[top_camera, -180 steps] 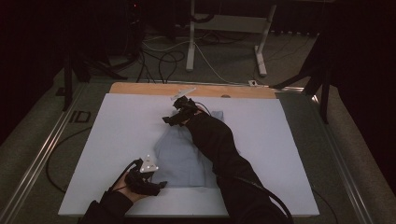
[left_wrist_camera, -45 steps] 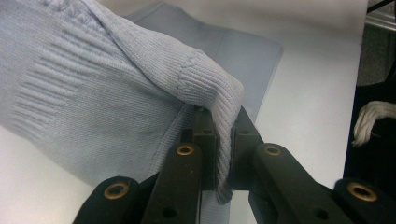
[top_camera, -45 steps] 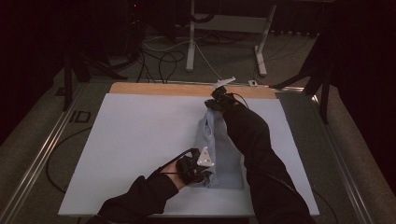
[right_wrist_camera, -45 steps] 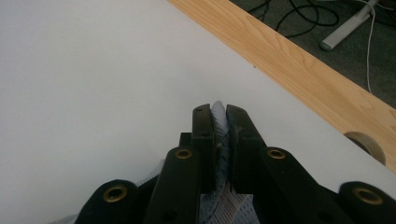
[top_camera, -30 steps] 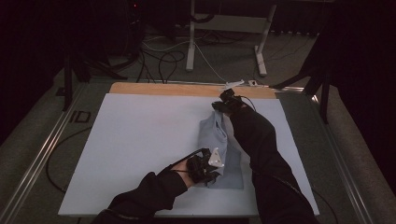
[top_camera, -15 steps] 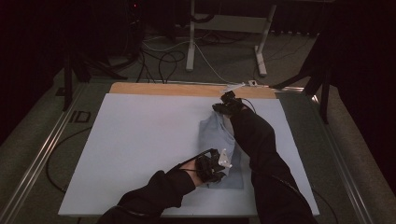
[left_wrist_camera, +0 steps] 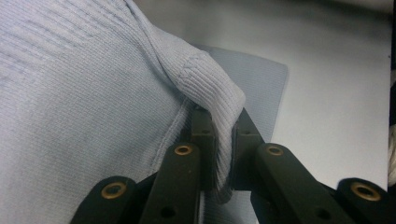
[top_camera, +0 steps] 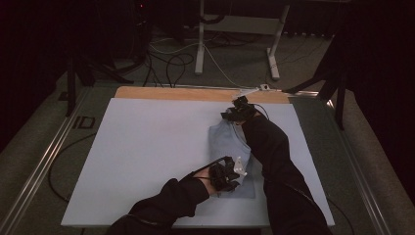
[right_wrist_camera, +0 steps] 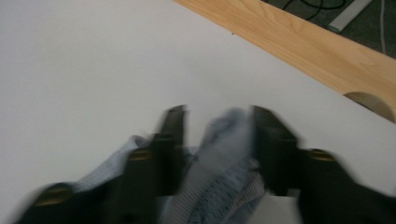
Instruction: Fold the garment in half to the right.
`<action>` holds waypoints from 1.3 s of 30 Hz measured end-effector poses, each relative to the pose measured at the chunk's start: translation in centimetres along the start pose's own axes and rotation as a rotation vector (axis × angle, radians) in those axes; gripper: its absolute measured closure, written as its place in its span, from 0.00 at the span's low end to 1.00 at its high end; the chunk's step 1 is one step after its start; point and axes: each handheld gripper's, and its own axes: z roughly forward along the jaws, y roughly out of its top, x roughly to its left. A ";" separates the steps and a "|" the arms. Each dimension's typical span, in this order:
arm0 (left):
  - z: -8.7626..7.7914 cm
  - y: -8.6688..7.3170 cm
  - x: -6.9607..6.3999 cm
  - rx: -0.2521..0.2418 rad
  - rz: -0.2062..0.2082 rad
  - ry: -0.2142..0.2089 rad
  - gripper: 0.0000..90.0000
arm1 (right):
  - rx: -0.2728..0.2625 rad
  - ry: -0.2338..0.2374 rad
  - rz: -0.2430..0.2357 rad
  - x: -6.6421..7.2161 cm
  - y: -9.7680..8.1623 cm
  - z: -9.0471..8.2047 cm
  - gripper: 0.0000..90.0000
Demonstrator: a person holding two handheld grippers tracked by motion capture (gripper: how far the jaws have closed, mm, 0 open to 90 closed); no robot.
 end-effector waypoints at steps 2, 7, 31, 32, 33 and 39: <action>0.0 0.1 0.0 -0.005 -0.008 -0.027 0.90 | -0.013 0.010 0.019 -0.1 0.1 -0.3 0.33; 0.1 0.5 -0.9 -0.016 0.020 -0.064 0.80 | -0.051 0.036 0.059 -0.5 0.0 -1.3 0.11; -2.3 0.4 -1.5 -0.067 0.081 -0.116 0.39 | -0.076 0.080 0.054 0.0 -0.7 -3.4 0.10; -2.7 0.1 -1.1 -0.076 0.077 -0.142 0.35 | -0.079 0.081 0.050 0.1 -0.7 -3.5 0.10; -2.7 0.1 -1.1 -0.076 0.077 -0.142 0.31 | -0.078 0.078 0.045 0.2 -0.7 -3.6 0.10; -4.0 -1.0 0.0 -0.100 0.046 -0.176 0.17 | -0.058 0.080 0.024 0.6 -0.9 -4.0 0.10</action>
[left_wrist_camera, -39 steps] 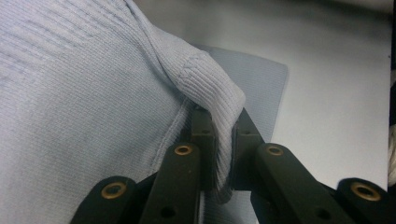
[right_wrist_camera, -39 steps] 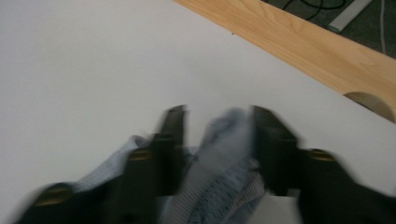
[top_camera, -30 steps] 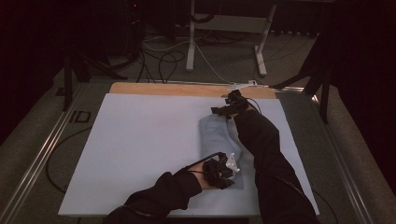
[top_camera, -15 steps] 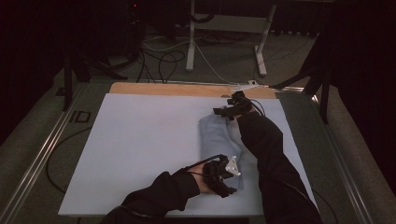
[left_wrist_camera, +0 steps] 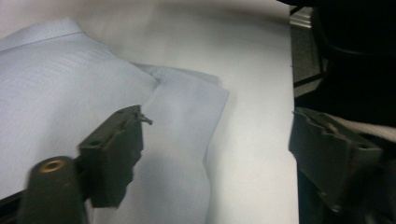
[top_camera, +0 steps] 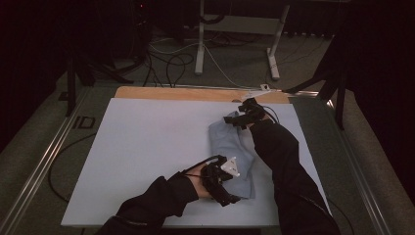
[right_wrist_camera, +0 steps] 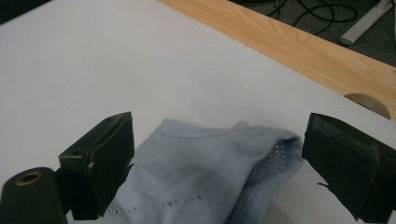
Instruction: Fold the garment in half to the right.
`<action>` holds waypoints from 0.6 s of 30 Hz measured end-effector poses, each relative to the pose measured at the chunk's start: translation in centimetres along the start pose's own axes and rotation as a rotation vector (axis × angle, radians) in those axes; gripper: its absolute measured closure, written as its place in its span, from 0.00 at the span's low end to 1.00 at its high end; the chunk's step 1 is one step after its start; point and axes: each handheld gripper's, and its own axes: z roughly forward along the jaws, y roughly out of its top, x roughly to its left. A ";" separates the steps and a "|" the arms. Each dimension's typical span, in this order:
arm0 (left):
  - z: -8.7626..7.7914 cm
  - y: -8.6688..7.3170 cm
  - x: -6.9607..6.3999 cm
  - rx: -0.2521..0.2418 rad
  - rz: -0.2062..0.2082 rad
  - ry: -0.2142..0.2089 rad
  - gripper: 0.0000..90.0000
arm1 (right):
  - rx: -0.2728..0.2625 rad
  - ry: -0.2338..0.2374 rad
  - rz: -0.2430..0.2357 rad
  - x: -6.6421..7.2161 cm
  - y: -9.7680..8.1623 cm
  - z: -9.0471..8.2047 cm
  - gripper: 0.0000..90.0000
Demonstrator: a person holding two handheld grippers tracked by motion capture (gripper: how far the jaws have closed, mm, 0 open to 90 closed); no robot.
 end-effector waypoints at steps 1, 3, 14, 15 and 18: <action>-0.2 -0.2 0.1 -0.010 -0.007 -0.005 0.17 | 0.001 0.007 -0.004 0.0 -0.1 0.0 0.10; -0.5 -0.7 0.4 -0.024 -0.014 -0.016 0.14 | 0.004 0.013 0.005 0.0 -0.2 0.0 0.10; -2.1 -3.9 1.2 -0.028 -0.037 -0.040 0.00 | -0.002 0.025 -0.004 0.3 -1.4 -0.8 0.10; -2.3 -4.3 1.3 -0.032 -0.045 -0.028 0.00 | -0.002 0.025 -0.004 0.3 -1.4 -0.8 0.10; -3.0 -5.8 1.8 -0.035 -0.074 -0.003 0.00 | -0.008 0.032 0.003 0.3 -1.7 -1.0 0.10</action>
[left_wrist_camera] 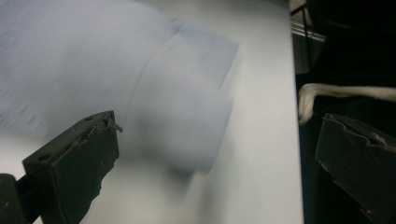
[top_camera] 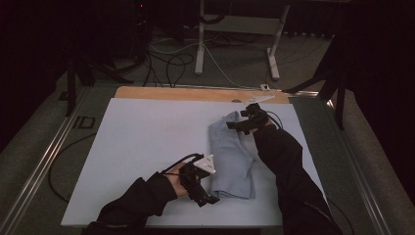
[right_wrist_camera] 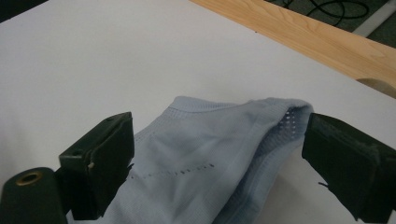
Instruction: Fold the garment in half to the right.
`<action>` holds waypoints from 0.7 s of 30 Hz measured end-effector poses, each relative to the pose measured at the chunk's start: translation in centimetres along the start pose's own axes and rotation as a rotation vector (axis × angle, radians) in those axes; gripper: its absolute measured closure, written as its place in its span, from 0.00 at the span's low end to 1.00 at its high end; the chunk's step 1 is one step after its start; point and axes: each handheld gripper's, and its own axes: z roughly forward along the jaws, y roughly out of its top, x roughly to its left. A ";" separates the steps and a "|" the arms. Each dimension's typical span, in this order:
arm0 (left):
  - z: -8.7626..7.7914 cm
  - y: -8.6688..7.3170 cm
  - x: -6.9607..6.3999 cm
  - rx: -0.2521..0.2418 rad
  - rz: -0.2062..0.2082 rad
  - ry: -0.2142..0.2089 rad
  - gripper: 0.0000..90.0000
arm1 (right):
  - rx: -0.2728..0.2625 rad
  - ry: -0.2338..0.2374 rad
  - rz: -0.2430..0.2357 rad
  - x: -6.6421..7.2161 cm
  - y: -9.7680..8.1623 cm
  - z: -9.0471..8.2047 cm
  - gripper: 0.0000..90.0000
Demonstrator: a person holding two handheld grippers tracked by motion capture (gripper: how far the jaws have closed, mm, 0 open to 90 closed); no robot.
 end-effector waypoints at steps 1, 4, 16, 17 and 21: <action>-0.3 -0.5 0.2 -0.001 -0.004 0.002 0.00 | 0.008 0.006 -0.005 0.1 -0.2 -0.1 0.10; -1.1 -1.9 0.5 0.005 -0.028 0.023 0.00 | 0.007 0.002 -0.014 0.1 -0.3 -0.3 0.11; -5.2 -7.4 0.6 -0.046 -0.111 0.156 0.00 | 0.040 -0.036 0.001 0.4 -1.7 -0.2 0.11; -5.5 -7.9 0.5 -0.050 -0.116 0.170 0.00 | 0.044 -0.039 0.010 0.4 -1.8 -0.2 0.11; -7.0 -10.1 0.4 -0.065 -0.165 0.215 0.00 | 0.055 -0.041 0.044 0.3 -2.8 0.1 0.29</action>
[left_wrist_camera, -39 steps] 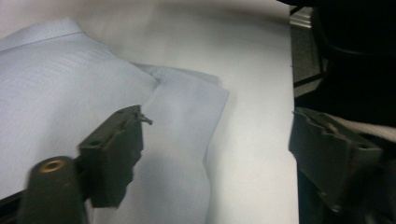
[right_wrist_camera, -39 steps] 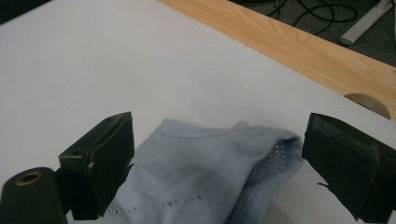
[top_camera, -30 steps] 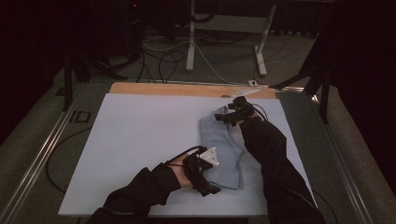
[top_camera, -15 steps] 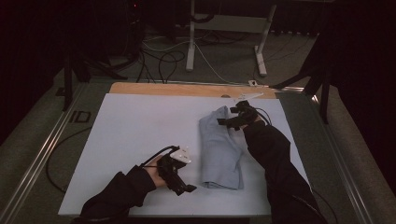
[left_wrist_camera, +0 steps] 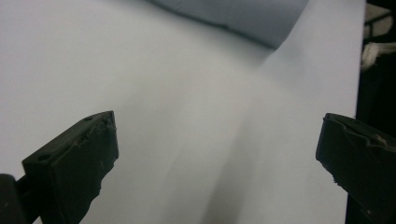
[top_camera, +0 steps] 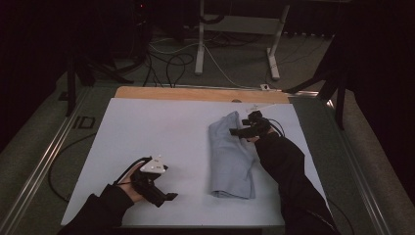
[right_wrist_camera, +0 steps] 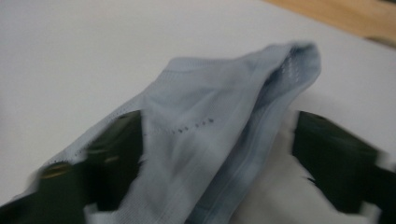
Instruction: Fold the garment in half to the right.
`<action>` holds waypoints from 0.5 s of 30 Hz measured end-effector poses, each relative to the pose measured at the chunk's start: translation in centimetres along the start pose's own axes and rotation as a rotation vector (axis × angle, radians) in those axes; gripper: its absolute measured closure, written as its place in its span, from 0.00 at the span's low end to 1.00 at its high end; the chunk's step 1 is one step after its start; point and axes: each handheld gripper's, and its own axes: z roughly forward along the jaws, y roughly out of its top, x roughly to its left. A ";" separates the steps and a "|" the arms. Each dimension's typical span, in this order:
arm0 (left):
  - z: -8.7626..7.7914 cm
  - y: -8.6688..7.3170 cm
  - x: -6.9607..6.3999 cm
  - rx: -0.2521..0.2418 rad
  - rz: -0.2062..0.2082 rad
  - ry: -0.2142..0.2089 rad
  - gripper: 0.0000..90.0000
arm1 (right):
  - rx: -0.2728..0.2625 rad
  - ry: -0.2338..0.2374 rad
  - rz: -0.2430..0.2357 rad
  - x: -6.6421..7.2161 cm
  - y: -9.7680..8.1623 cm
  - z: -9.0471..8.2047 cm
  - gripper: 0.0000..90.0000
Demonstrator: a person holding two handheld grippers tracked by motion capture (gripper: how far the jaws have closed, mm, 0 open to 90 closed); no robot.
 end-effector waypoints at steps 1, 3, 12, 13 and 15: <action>-0.3 -0.5 0.1 -0.005 -0.009 0.008 0.00 | 0.000 0.000 0.000 0.0 0.0 0.0 0.29; -1.2 -1.7 0.3 -0.018 -0.042 0.035 0.00 | 0.017 -0.003 0.005 0.3 -0.9 0.3 0.41; -2.3 -3.4 0.7 -0.046 -0.089 0.074 0.00 | 0.074 -0.036 -0.001 0.6 -1.8 0.5 0.98; -2.3 -3.5 0.7 -0.050 -0.093 0.075 0.00 | 0.074 -0.036 -0.001 0.6 -1.8 0.5 0.98; -2.3 -3.6 0.8 -0.056 -0.098 0.081 0.00 | 0.064 -0.053 -0.007 0.4 -1.4 0.2 0.99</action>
